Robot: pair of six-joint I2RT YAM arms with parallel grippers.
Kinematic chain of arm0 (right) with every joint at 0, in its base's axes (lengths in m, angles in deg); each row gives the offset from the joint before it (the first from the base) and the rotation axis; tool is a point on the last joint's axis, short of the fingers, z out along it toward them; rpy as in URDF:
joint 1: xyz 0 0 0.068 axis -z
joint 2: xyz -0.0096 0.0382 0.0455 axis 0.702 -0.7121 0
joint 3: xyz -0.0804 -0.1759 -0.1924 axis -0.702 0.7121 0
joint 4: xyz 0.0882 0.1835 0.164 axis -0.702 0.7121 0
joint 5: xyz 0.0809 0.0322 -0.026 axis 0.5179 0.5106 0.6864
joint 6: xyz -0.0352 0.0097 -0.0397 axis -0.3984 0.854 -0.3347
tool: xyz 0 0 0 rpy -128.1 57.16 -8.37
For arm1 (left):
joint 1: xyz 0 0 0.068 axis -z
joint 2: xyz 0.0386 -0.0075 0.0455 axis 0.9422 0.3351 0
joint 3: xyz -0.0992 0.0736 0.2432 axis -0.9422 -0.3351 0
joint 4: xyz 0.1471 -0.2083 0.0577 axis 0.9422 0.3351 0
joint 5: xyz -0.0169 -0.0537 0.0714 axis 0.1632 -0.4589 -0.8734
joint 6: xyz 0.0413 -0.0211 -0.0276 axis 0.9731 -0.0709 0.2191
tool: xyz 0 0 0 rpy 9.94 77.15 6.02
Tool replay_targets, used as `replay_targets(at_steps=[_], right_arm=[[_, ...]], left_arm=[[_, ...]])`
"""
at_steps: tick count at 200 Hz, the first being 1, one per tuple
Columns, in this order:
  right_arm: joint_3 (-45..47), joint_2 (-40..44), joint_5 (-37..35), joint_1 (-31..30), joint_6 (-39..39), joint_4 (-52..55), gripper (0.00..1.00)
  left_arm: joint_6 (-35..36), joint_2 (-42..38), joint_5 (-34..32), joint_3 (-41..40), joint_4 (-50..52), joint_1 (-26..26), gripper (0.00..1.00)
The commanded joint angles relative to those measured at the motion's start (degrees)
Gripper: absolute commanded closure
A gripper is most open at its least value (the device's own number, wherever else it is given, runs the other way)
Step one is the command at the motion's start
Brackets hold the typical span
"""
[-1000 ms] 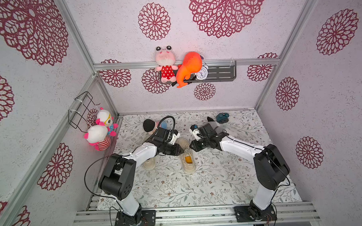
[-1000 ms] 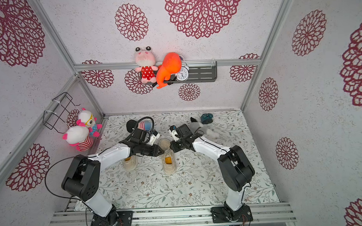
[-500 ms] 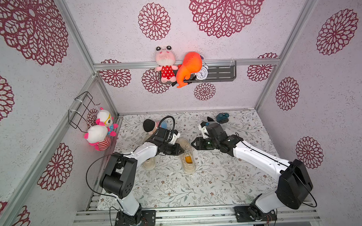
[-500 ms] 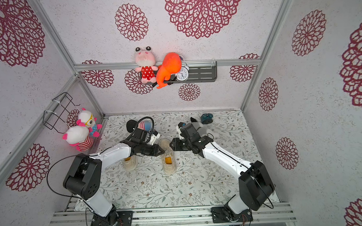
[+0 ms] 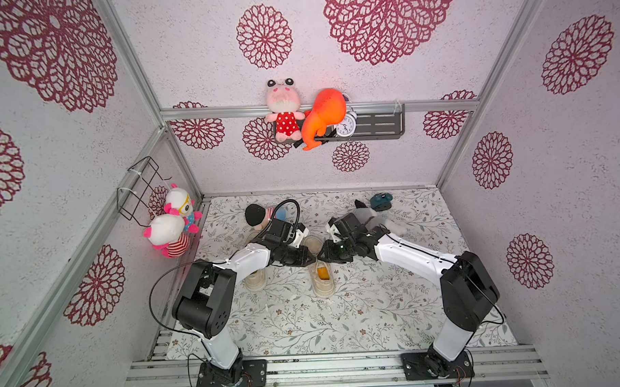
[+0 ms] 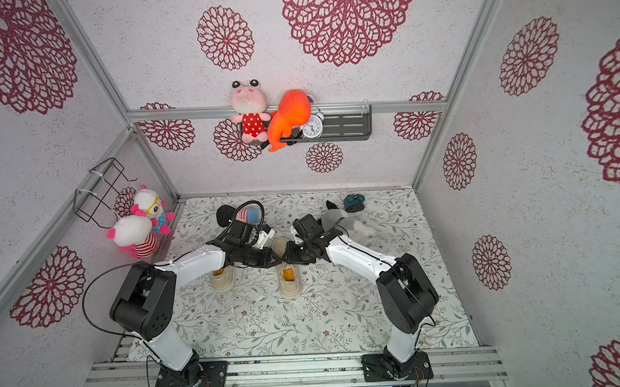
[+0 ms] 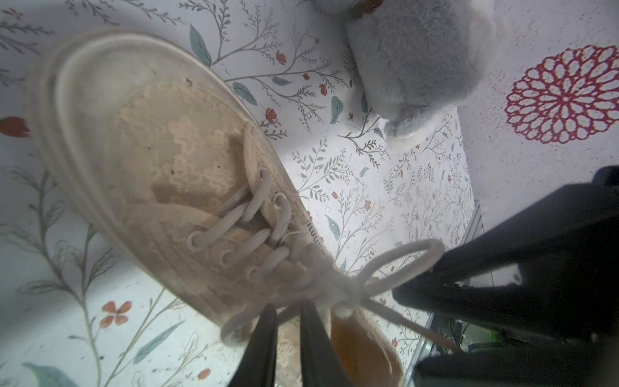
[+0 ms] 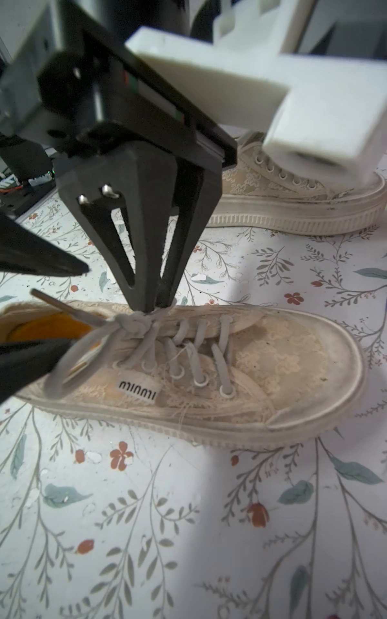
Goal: Remove the insole from the shoe
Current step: Untie the shoelace on the shoe.
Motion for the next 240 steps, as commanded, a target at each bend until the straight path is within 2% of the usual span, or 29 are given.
replay_targets(at_steps=[1,54,70,90,111,129,187,240], right_arm=[[-1.9,-0.4,-1.7,-0.2,0.6,1.9,0.74],[-3.9,-2.3,-2.4,-0.3,0.1,4.0,0.86],[-4.0,-2.2,-2.3,-0.2,-0.2,4.5,0.92],[-4.4,-1.4,-2.4,-0.2,-0.3,5.2,1.0],[-5.2,0.0,-2.2,0.1,-0.4,5.6,1.0],[-6.5,0.7,-1.5,0.2,-0.6,6.5,1.0],[-10.7,1.9,-0.1,0.3,-1.8,9.9,1.0],[-11.3,0.4,0.8,0.4,-2.7,10.5,1.0]], left_arm=[[0.2,0.6,0.8,0.9,-0.4,0.1,0.82],[0.2,0.4,0.7,0.8,-0.4,0.0,0.82],[0.2,0.1,0.1,0.8,-0.4,-0.1,0.79],[-0.2,-1.9,-2.1,0.4,0.0,-0.3,0.64],[-0.9,-6.5,-5.5,-1.7,0.0,-0.5,0.42],[-1.8,-11.2,-7.3,-4.9,-0.2,-0.3,0.33],[-6.2,-21.4,-10.2,-16.5,-1.3,0.1,0.3],[-5.4,-21.2,-8.9,-15.5,-3.3,0.6,0.3]])
